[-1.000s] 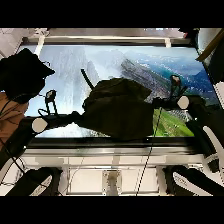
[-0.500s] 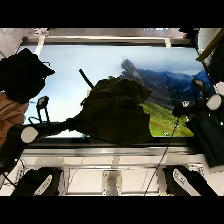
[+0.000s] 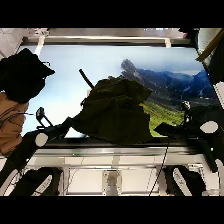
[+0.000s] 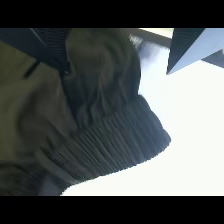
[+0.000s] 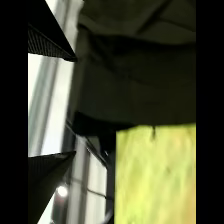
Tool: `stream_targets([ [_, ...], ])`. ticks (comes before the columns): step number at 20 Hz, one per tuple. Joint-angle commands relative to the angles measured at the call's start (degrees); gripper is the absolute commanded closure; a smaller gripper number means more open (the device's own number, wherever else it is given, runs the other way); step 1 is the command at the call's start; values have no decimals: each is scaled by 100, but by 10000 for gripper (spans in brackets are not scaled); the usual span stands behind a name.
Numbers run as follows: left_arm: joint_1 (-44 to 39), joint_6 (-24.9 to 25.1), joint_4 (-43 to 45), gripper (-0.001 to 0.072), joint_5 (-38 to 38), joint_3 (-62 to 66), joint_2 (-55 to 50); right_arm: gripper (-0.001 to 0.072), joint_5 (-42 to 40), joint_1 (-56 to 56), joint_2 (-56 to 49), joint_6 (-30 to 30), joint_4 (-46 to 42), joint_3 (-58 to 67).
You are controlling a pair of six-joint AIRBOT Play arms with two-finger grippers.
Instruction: Fold the clothes and pants, and hang the long-sleeved shirts on hangers.
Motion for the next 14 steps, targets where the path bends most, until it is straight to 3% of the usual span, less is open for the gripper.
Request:
stream_targets([
  [1,-2,-251,-767,33,1084,-63,-837,87,332,-17,66,-46,310,-127],
  [4,-2,-251,-1106,128,1469,-59,-1261,87,444,-17,68,-42,387,-125],
  [5,-2,-251,-1102,266,1488,-55,-1266,88,531,-17,68,-42,424,-125],
  [7,-2,-247,-1095,693,1556,7,-1222,87,955,-17,68,-24,426,-125],
  [9,-2,-72,-1080,688,1598,155,-1185,87,1073,-17,68,-20,260,-166],
  [14,-66,509,-1082,688,1587,540,-1169,87,-120,-17,57,304,540,-774],
])
